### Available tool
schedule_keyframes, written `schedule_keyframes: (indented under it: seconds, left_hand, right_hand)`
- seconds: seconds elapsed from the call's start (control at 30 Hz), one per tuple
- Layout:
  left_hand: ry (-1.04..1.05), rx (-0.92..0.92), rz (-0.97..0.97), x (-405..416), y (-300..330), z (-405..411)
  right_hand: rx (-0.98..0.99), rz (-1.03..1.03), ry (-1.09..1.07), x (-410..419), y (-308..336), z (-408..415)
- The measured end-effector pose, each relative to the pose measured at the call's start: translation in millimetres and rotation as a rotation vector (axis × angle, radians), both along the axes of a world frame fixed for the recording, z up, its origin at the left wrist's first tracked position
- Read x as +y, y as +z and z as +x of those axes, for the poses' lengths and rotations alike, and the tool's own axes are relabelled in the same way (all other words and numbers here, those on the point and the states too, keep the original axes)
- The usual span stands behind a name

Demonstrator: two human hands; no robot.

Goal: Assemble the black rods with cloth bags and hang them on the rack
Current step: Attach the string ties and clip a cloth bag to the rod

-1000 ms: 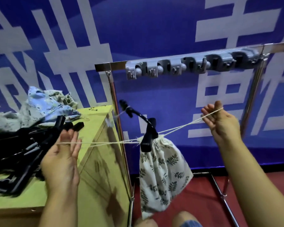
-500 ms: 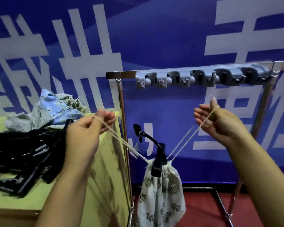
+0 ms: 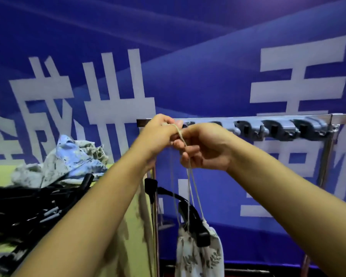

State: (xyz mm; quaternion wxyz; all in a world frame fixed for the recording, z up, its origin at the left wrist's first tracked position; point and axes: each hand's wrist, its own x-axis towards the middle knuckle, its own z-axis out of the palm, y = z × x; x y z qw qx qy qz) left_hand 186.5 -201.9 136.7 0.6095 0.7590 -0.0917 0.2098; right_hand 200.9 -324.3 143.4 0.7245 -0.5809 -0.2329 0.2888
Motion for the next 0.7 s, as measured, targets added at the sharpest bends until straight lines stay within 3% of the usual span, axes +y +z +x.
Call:
schedule_keyframes:
  seconds: [0.1,0.2,0.33,0.4,0.53,0.7]
  left_hand:
    - [-0.408,0.356,-0.225,15.2,1.6,11.5]
    - [-0.400,0.479,-0.078,41.6,-4.0,23.5]
    - [-0.372,0.469,0.156,71.6,-3.1,31.1]
    - [-0.325,0.463,0.186,74.8,-0.7,41.0]
    - [0.018,0.261,0.216,65.0,-5.5,77.1]
    - [0.258,0.139,0.160,53.2,-23.6,119.5]
  right_hand:
    - [-0.008,-0.079,0.016,6.0,7.3,14.2]
    - [-0.123,-0.277,-0.017,2.6,7.7,34.3]
    - [-0.278,-0.447,-0.076,-6.2,1.7,62.9]
    - [-0.420,-0.490,-0.253,3.7,-2.7,73.3]
    - [-0.748,-0.627,-0.674,35.1,-9.0,92.9]
    - [-0.772,-0.643,-0.809,52.9,-29.0,122.6]
